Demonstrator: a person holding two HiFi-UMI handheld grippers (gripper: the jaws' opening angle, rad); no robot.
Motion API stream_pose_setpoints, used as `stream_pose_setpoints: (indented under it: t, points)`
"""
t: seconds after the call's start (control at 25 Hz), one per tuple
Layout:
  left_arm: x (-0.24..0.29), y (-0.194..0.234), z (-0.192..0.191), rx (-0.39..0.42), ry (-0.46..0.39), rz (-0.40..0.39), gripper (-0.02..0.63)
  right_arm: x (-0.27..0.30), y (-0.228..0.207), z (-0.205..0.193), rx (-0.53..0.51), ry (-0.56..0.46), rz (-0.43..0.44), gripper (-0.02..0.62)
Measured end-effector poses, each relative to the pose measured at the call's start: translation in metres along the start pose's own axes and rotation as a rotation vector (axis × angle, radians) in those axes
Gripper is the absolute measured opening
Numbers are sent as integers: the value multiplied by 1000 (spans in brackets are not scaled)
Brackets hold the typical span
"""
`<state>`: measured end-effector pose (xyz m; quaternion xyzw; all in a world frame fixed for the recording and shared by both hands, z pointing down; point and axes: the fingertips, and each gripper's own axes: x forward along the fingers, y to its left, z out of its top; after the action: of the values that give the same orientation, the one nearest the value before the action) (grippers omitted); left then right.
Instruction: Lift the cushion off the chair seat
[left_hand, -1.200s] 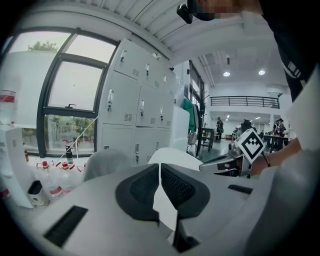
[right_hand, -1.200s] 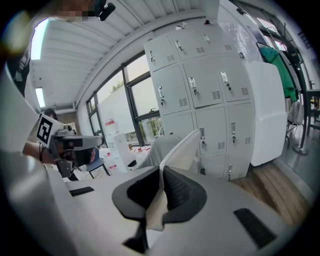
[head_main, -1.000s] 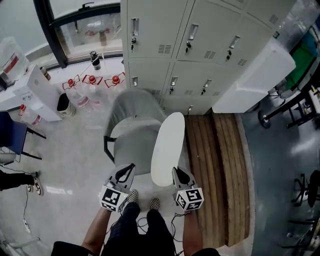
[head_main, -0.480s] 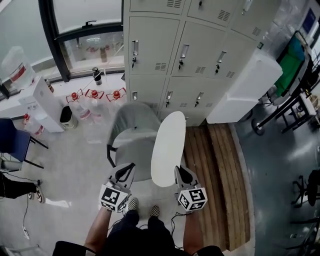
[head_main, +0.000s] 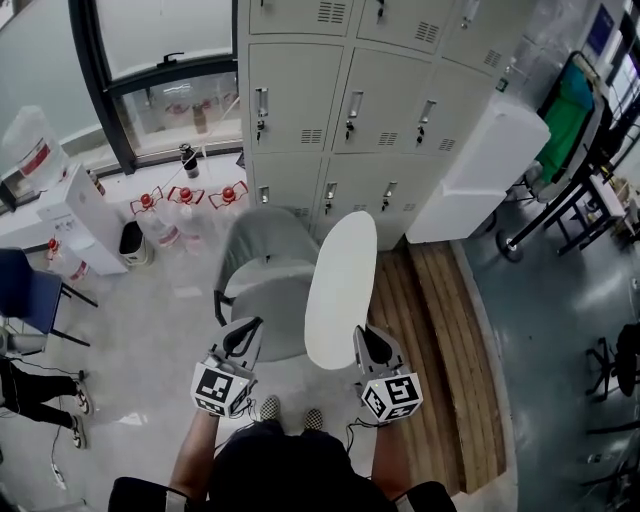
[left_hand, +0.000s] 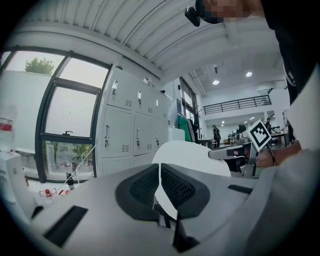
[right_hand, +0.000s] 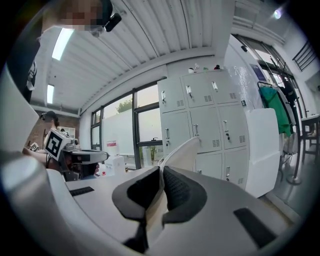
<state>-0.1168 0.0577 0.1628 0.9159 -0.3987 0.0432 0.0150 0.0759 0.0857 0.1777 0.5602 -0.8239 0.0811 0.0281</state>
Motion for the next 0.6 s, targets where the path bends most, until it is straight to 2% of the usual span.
stream_pose_setpoints:
  t: [0.32,0.6]
  points:
    - [-19,-9,-1,13,40,-17,26,-25,8,11,-36,-28,-11,41]
    - [-28,-11,-3,16,42,-18,26,-36,11,-1,4,-27,-25,41]
